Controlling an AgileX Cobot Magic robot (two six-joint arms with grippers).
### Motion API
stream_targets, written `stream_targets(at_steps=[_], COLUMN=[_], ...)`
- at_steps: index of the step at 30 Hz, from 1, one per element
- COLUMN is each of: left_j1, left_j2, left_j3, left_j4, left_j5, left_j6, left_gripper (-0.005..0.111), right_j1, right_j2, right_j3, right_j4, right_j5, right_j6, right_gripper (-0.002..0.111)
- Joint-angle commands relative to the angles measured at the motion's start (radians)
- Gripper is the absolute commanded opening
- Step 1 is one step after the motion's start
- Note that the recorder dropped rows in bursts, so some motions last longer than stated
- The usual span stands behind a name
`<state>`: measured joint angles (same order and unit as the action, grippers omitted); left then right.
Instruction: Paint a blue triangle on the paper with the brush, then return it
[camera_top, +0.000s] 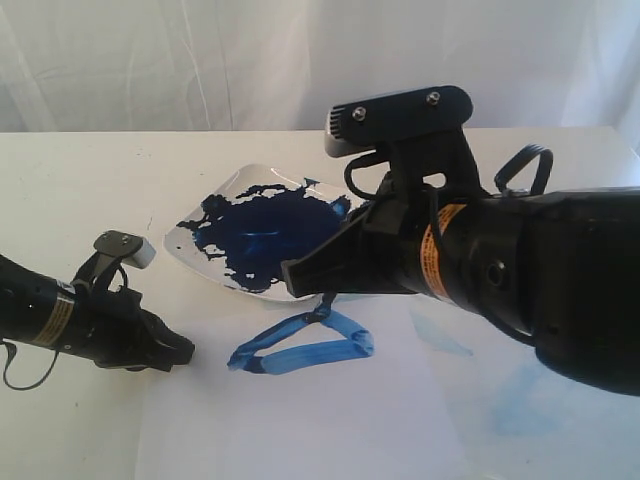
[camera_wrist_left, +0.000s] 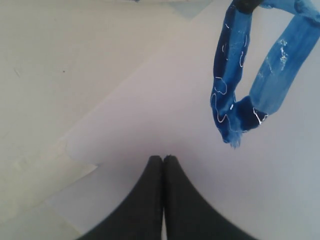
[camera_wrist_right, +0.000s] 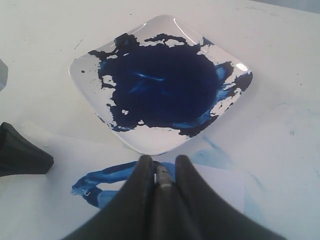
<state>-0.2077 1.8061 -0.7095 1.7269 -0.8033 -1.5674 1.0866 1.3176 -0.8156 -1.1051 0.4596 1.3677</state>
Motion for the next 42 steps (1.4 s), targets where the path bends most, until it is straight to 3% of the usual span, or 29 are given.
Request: stream_targets(at_steps=[1, 11, 19, 28, 32, 38, 42], left_j1=[-0.004, -0.004, -0.004, -0.004, -0.004, -0.004, -0.004], left_j2=[0.004, 0.004, 0.004, 0.004, 0.004, 0.004, 0.004], left_j3=[0.004, 0.004, 0.004, 0.004, 0.004, 0.004, 0.004], left_j4=[0.017, 0.017, 0.017, 0.017, 0.017, 0.017, 0.017], left_j5=[0.010, 0.010, 0.010, 0.010, 0.010, 0.010, 0.010], left_j6=[0.001, 0.001, 0.001, 0.001, 0.001, 0.001, 0.001], left_gripper=[0.000, 0.000, 0.000, 0.000, 0.000, 0.000, 0.000], right_j1=[0.001, 0.001, 0.001, 0.001, 0.001, -0.001, -0.020], right_j2=[0.002, -0.038, -0.114, -0.270, -0.349, -0.381, -0.361], right_j3=[0.002, 0.002, 0.002, 0.002, 0.000, -0.002, -0.024], right_j4=[-0.016, -0.008, 0.104, 0.348, 0.237, -0.190, -0.335], right_j5=[0.016, 0.016, 0.021, 0.072, 0.027, 0.110, 0.115], right_j6=[0.005, 0.009, -0.028, -0.256, -0.193, 0.216, 0.346], right_gripper=[0.000, 0.000, 0.000, 0.000, 0.000, 0.000, 0.000])
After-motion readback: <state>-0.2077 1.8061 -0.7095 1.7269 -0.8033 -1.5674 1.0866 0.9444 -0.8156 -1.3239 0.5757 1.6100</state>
